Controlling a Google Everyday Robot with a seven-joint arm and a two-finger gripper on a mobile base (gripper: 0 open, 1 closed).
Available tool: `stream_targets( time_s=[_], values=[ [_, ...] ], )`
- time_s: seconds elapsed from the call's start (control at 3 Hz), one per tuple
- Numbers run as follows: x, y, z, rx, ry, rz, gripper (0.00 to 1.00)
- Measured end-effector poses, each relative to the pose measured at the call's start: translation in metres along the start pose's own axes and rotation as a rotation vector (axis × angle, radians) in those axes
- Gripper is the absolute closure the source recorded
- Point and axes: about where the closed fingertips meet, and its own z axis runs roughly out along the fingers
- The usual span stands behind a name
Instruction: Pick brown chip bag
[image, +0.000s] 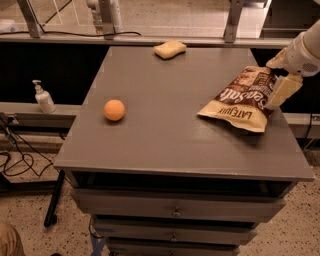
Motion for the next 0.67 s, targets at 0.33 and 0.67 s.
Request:
stream_targets(
  time_s=[0.33, 0.67],
  values=[
    [0.0042, 0.0004, 0.0070, -0.018, -0.003, 0.007, 0.42],
    [0.0022, 0.0008, 0.0078, -0.026, -0.009, 0.006, 0.64]
  ],
)
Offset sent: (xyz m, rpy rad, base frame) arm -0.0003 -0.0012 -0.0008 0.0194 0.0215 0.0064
